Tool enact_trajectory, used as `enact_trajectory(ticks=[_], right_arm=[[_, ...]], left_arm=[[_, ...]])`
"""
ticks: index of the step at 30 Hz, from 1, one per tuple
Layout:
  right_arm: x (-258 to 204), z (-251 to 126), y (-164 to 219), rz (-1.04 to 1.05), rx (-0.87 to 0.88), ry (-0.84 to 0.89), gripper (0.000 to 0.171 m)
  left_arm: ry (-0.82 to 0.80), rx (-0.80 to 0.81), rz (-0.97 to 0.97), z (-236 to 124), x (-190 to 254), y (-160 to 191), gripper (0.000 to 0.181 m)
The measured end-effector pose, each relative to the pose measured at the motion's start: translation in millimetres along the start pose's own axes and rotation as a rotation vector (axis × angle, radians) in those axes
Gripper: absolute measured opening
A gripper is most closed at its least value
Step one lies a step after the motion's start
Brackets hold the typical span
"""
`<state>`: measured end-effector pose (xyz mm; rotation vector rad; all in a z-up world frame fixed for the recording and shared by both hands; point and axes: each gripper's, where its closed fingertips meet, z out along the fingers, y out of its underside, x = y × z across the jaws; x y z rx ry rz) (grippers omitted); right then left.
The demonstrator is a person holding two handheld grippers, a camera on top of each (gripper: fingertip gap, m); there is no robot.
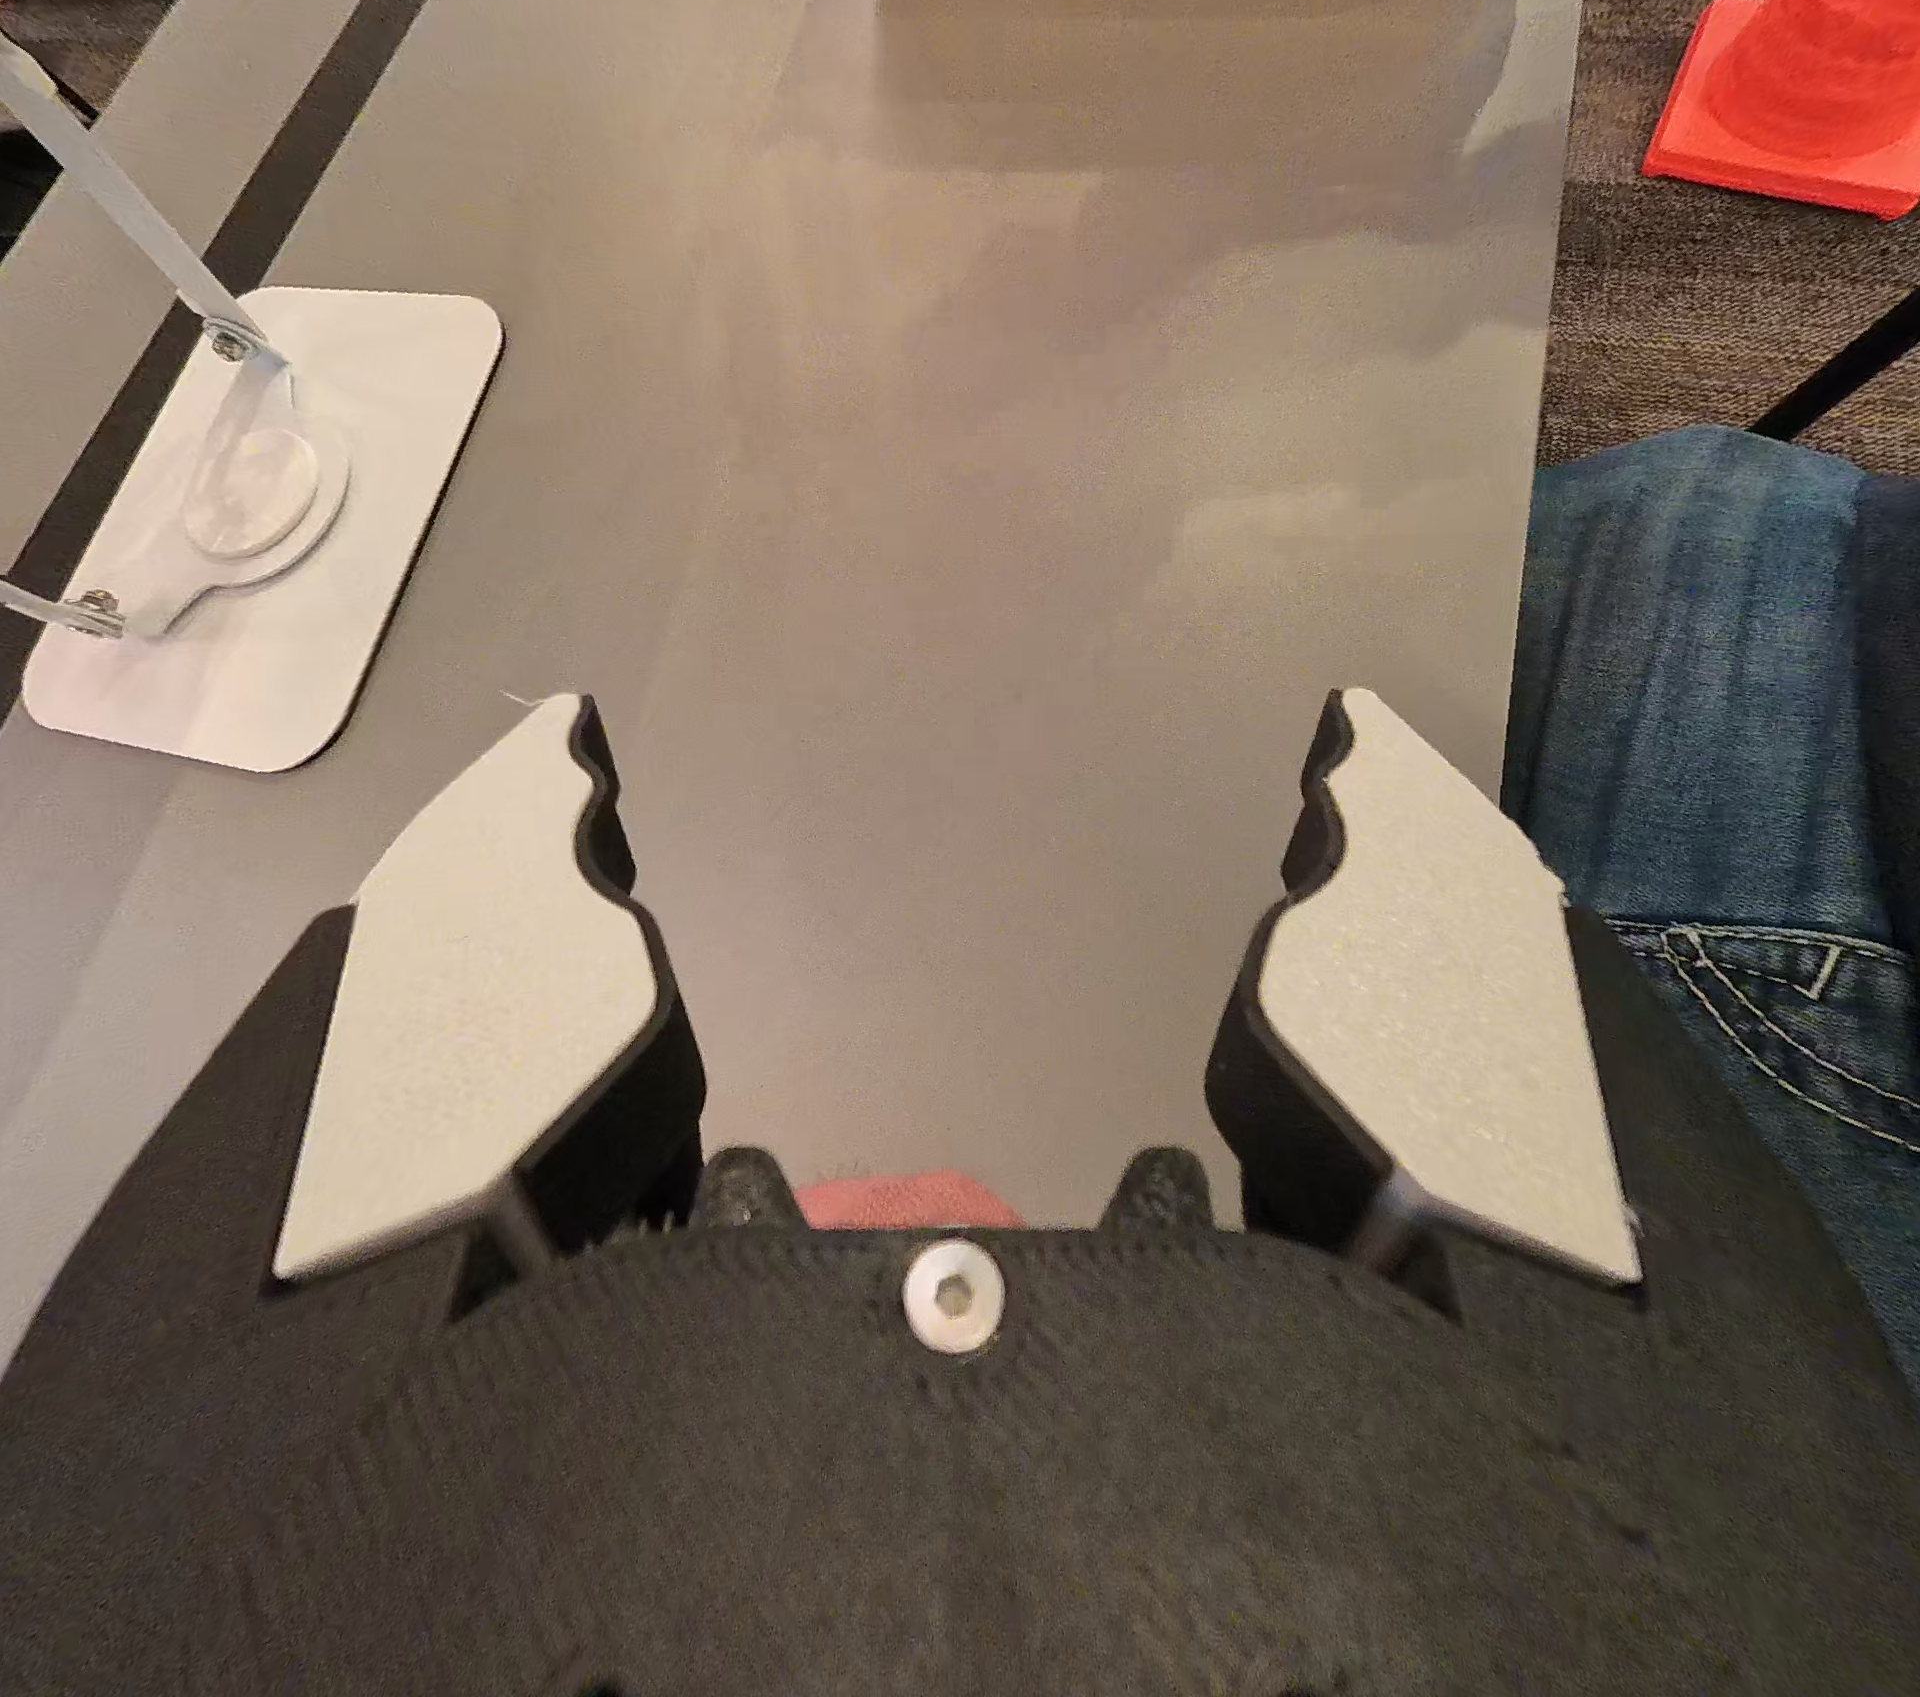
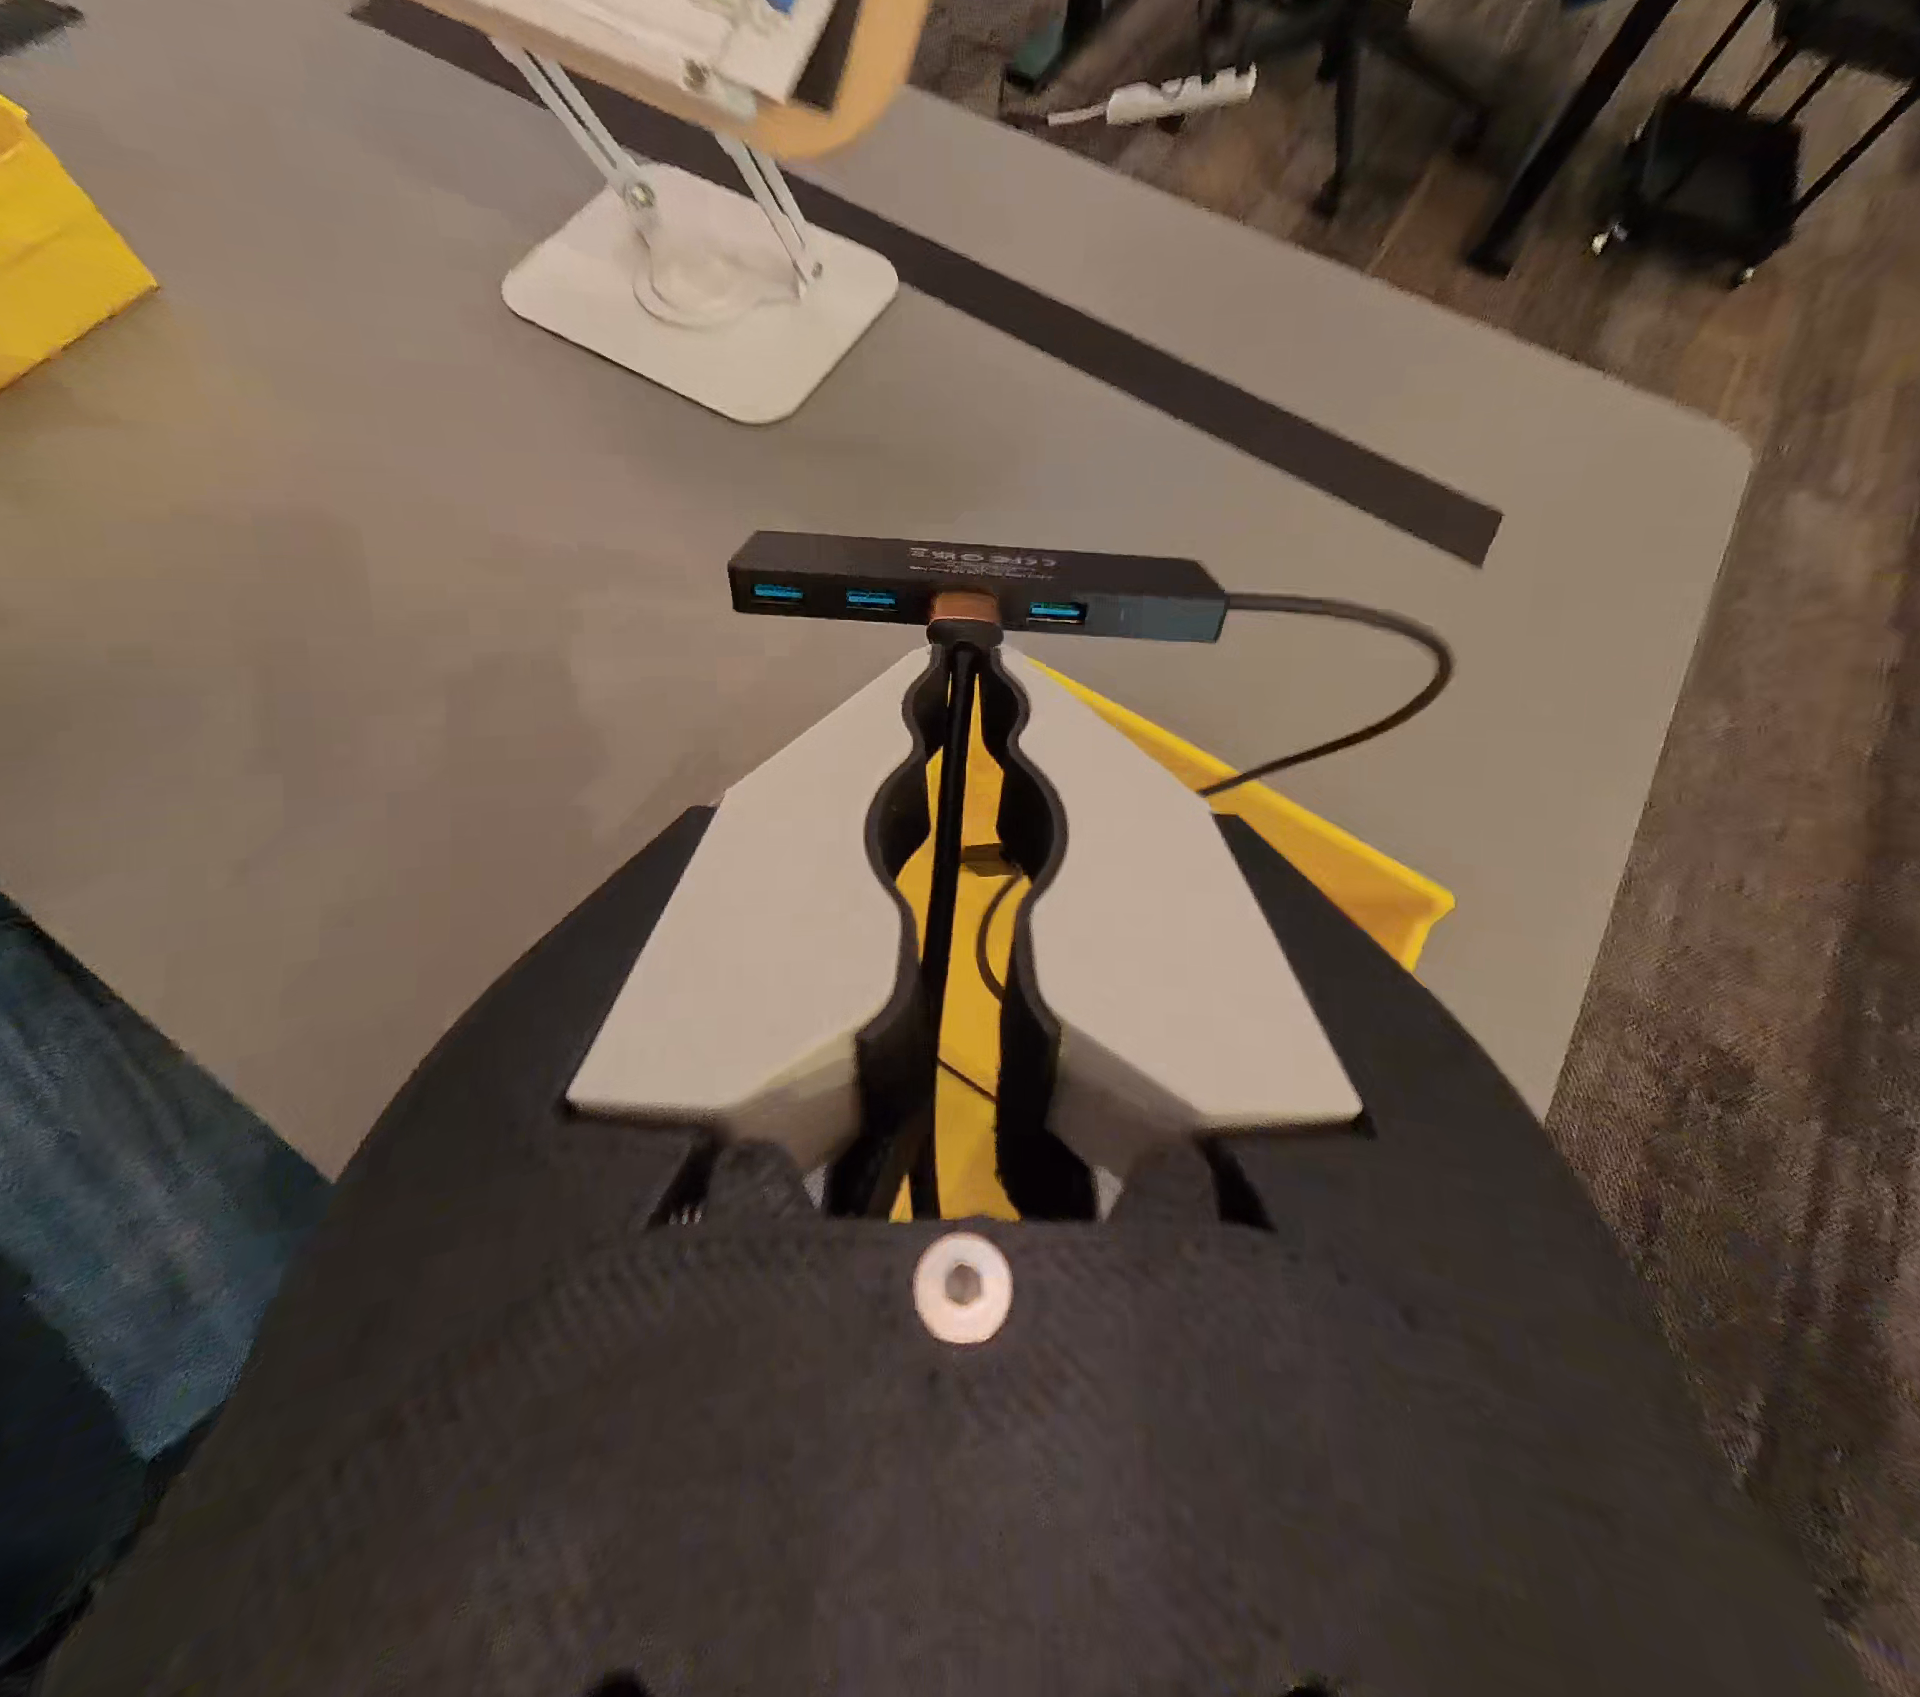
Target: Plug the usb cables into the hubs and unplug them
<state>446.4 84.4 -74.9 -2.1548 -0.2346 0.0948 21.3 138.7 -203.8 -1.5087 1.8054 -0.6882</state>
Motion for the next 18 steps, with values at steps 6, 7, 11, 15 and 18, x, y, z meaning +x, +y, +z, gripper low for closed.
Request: enact_trajectory(ticks=[6, 7, 11, 15, 18], right_arm=[[30, 47, 49, 0.062, -0.041, -0.047, 0.003], [31, 52, 59, 0.081, -0.058, -0.058, 0.003], [30, 64, 91, 0.121, -0.113, -0.074, 0.003], [29, 66, 120, 0.118, -0.201, -0.063, 0.002], [28, 67, 136, 0.103, -0.27, -0.069, 0.002]], left_arm=[[0.009, -0.022, -0.001, 3, 1, 6, 0.122], [0.012, -0.025, -0.002, 4, 1, 7, 0.122], [0.015, -0.039, -0.002, 7, 1, 12, 0.122], [0.021, -0.045, -0.006, 9, 1, 15, 0.122], [0.027, -0.051, -0.005, 11, 2, 17, 0.121]])
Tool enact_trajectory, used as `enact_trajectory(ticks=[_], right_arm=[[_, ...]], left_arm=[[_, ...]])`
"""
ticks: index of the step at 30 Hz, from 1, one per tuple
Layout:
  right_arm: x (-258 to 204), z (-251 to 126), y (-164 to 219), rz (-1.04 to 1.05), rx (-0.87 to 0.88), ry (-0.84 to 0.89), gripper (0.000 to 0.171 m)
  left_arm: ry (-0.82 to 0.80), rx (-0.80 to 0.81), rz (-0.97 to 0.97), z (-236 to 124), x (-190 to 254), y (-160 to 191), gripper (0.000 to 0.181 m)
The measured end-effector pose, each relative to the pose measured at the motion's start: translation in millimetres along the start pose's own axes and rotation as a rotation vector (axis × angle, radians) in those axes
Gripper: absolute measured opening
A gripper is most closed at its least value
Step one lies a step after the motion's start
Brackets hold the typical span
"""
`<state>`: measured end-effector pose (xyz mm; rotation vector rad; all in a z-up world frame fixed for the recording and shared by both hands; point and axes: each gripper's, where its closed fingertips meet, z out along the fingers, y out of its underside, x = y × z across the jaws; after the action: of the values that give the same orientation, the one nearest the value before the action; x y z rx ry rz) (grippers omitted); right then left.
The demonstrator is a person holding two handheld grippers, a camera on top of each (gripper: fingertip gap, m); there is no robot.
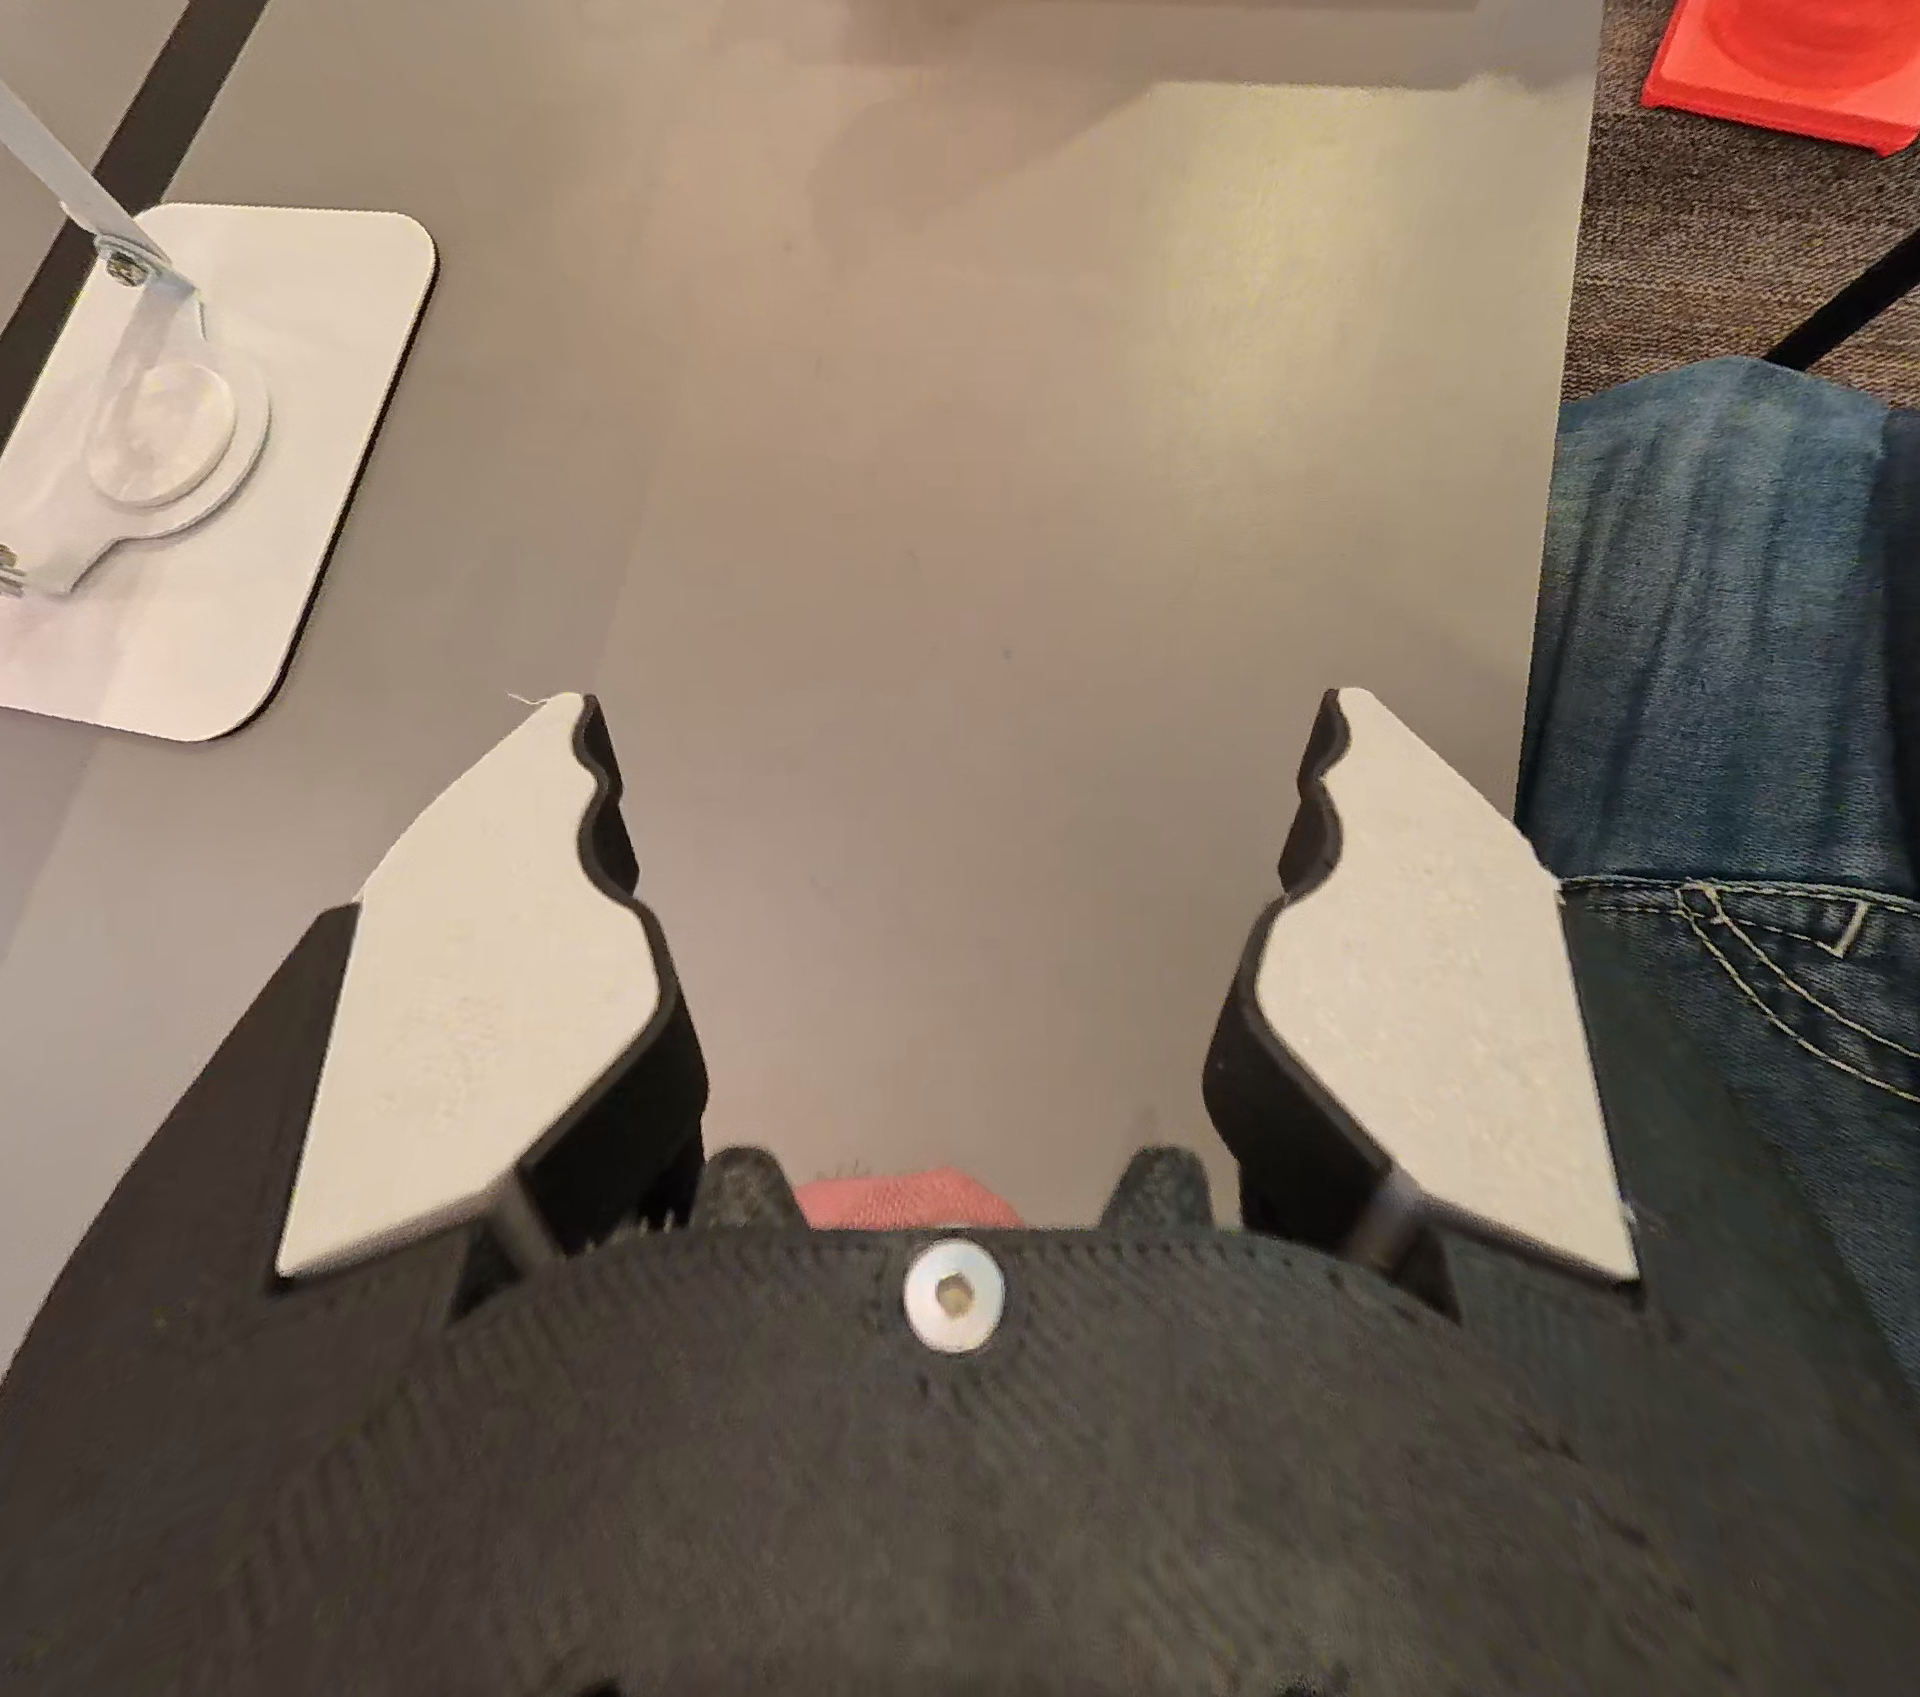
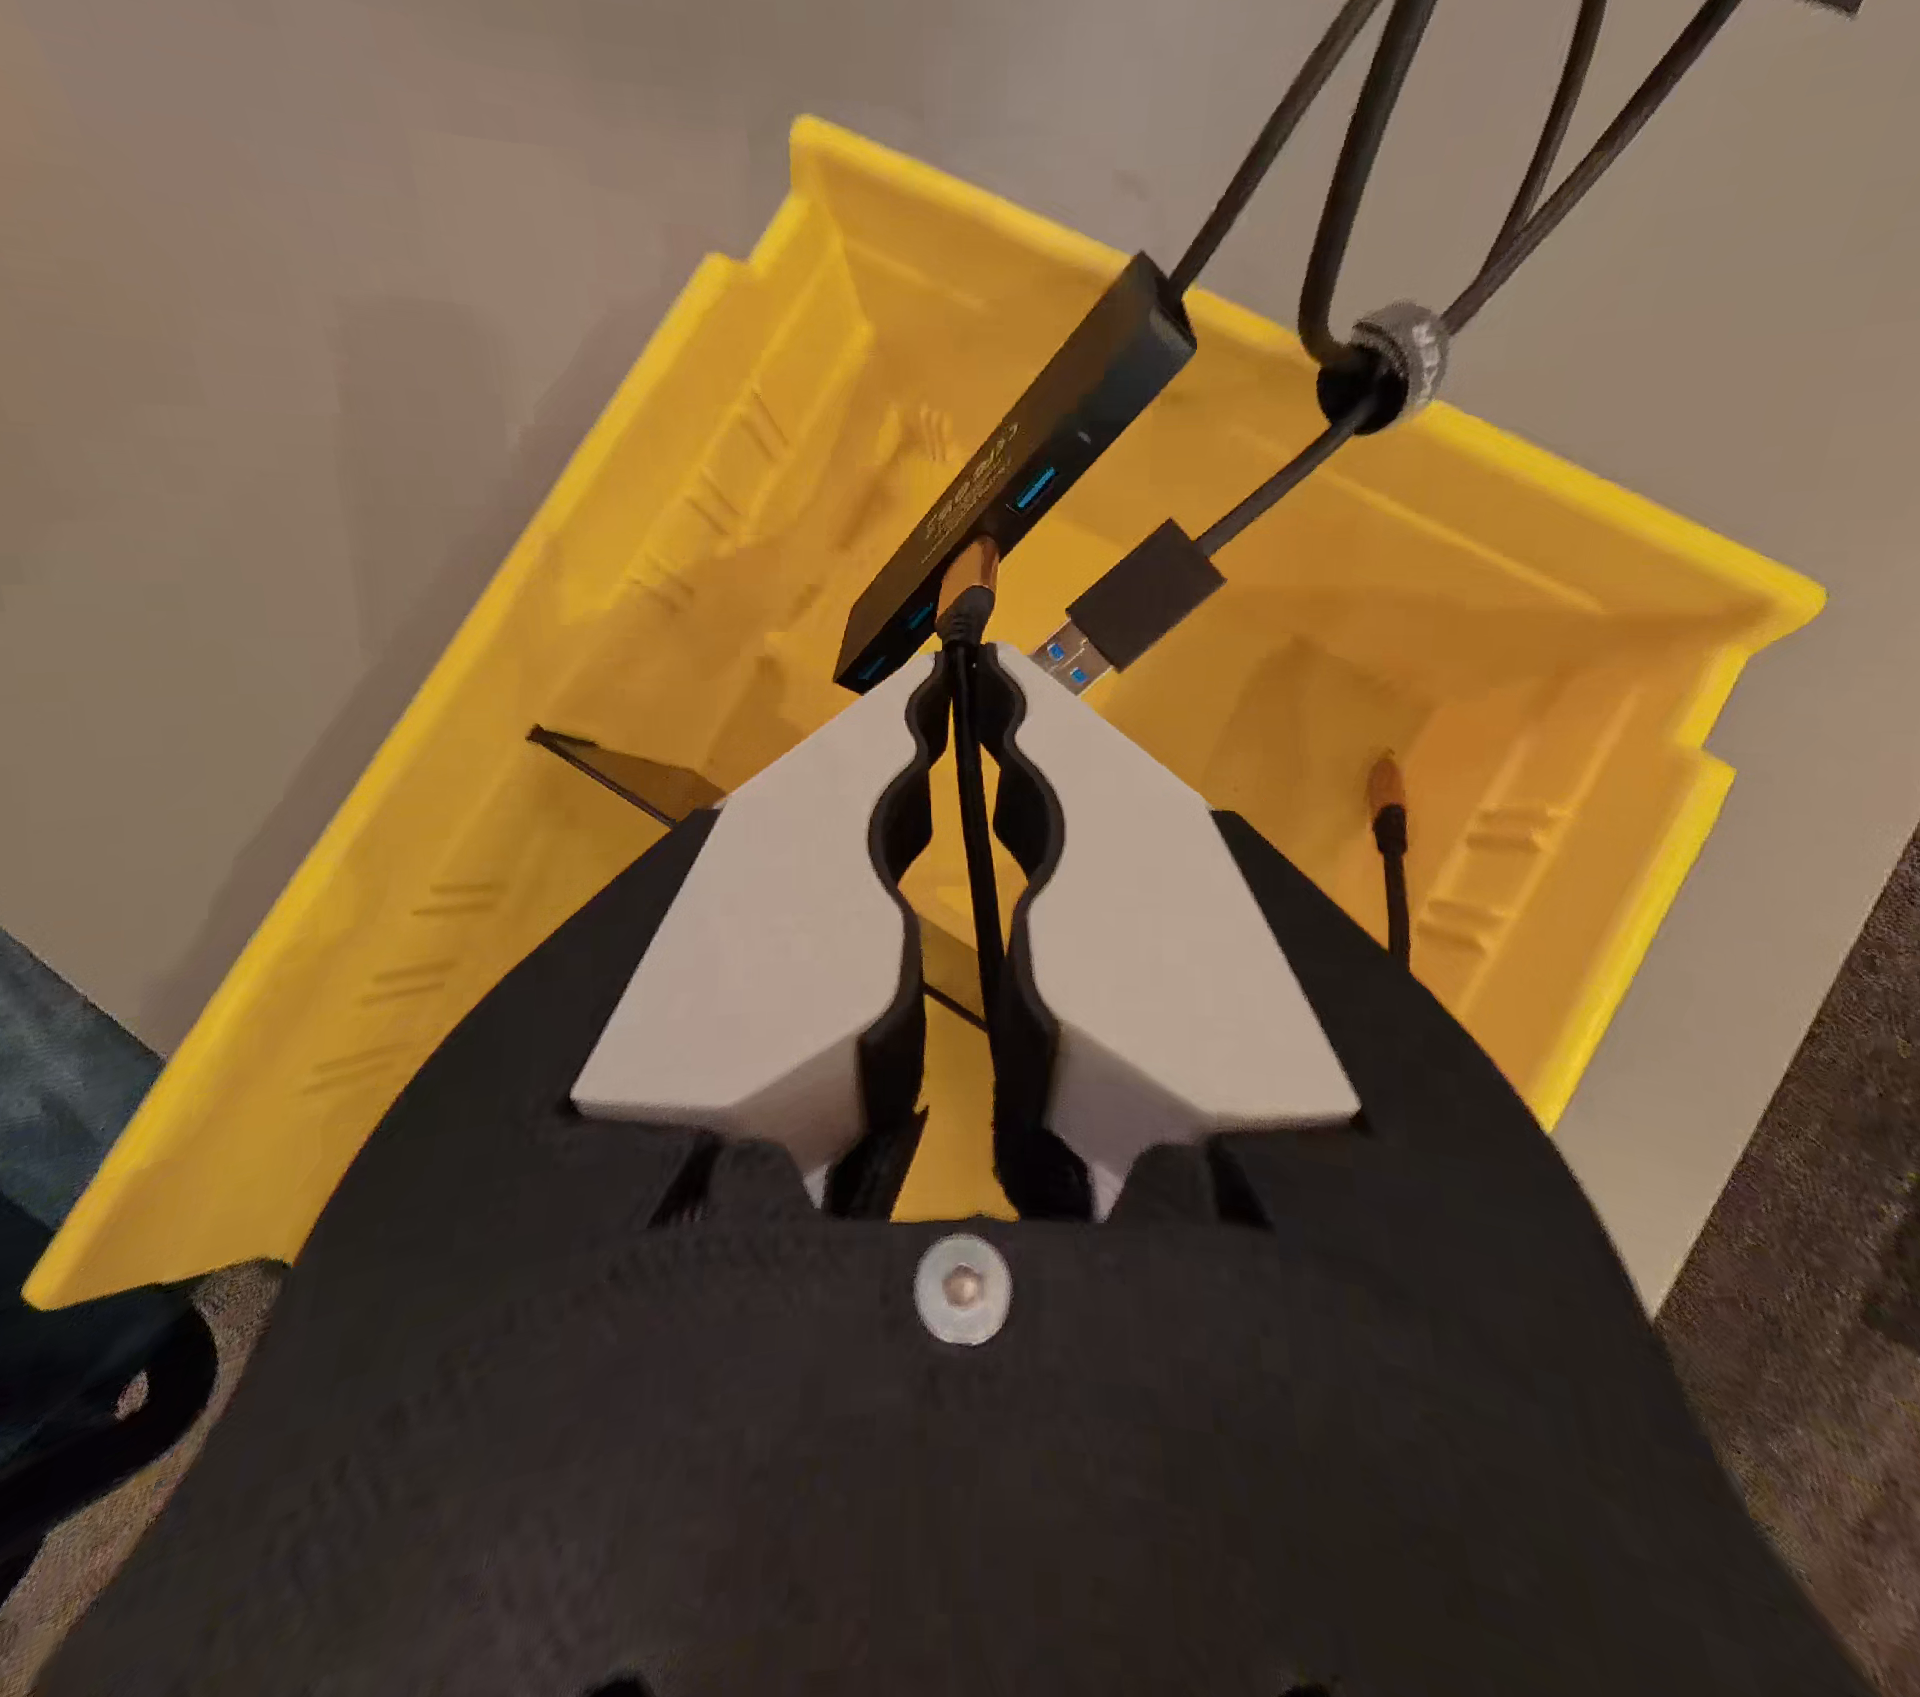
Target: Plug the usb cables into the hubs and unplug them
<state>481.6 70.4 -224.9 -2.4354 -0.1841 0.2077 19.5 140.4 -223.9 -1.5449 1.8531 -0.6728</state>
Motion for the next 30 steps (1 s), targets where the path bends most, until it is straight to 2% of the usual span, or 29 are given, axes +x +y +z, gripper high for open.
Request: enact_trajectory(ticks=[4, 6, 11, 14, 17, 23, 25, 27, 29, 30], right_arm=[[7, 11, 19, -0.038, -0.126, 0.04, 0.002], [11, 18, 30, -0.08, -0.229, 0.084, 0.002], [12, 28, 57, -0.109, -0.498, 0.068, 0.003], [4, 17, 60, -0.122, -0.55, 0.034, 0.029], [-6, -3, 49, -0.107, -0.496, 0.004, 0.04], [-16, -44, -19, -0.134, -0.151, 0.057, 0.046], [-17, -45, -49, -0.19, -0.044, 0.122, 0.051], [-8, -38, -72, -0.193, 0.01, 0.202, 0.049], [2, -20, -75, -0.159, -0.039, 0.237, 0.048], [8, -9, -72, -0.155, -0.084, 0.259, 0.036]], left_arm=[[0.005, -0.018, 0.012, 3, 3, 3, 0.121], [0.007, -0.027, 0.016, 4, 4, 4, 0.121], [0.015, -0.046, 0.03, 6, 7, 5, 0.121], [0.012, -0.055, 0.035, 5, 7, 7, 0.121], [0.01, -0.056, 0.03, 3, 5, 8, 0.121], [0.013, -0.057, 0.027, 3, 3, 10, 0.121], [0.015, -0.058, 0.029, 4, 4, 9, 0.121], [0.018, -0.06, 0.033, 6, 6, 8, 0.121], [0.022, -0.064, 0.04, 7, 8, 7, 0.121], [0.022, -0.066, 0.043, 7, 9, 7, 0.121]])
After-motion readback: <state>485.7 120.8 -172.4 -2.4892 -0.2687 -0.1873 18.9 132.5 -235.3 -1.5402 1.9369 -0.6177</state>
